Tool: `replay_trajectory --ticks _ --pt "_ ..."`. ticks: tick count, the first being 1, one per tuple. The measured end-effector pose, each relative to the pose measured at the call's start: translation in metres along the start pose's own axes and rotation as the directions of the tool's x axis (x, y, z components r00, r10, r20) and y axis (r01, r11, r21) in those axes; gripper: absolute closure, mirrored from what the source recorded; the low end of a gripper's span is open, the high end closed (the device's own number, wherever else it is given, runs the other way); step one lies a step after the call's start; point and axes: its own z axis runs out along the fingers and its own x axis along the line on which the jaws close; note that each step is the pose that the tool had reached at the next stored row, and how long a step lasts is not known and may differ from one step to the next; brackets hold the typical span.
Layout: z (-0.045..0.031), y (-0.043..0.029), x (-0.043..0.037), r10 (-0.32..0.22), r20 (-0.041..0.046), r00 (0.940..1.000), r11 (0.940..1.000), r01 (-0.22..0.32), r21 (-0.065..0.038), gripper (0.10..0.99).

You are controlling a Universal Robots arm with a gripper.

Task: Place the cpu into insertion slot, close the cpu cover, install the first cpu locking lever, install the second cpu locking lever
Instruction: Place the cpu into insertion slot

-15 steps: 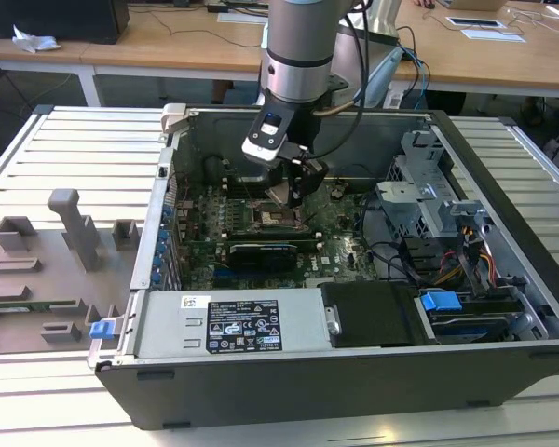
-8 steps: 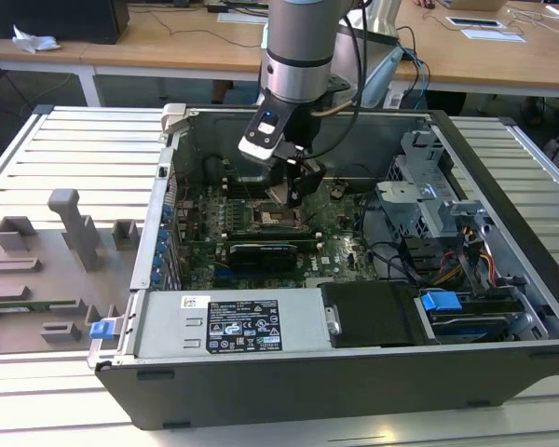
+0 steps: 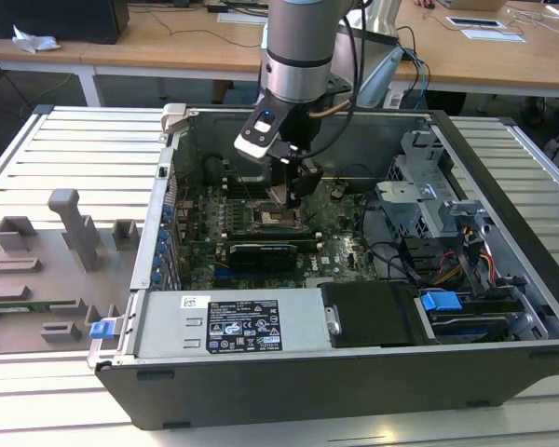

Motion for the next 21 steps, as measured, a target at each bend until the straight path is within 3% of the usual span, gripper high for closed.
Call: replay_trajectory --ticks 6,8,11,21 --pt "0.0001 0.0 0.0 0.061 0.0067 0.9981 0.9981 -0.061 0.001 0.545" --pt "0.0001 0.0 0.0 0.077 0.0124 0.997 0.997 -0.077 0.003 0.545" --pt "0.0001 0.0 0.0 0.11 0.0284 0.9935 0.9939 -0.11 0.006 0.545" --pt "0.0001 0.0 0.0 0.196 0.0342 0.98 0.9805 -0.196 0.006 0.545"
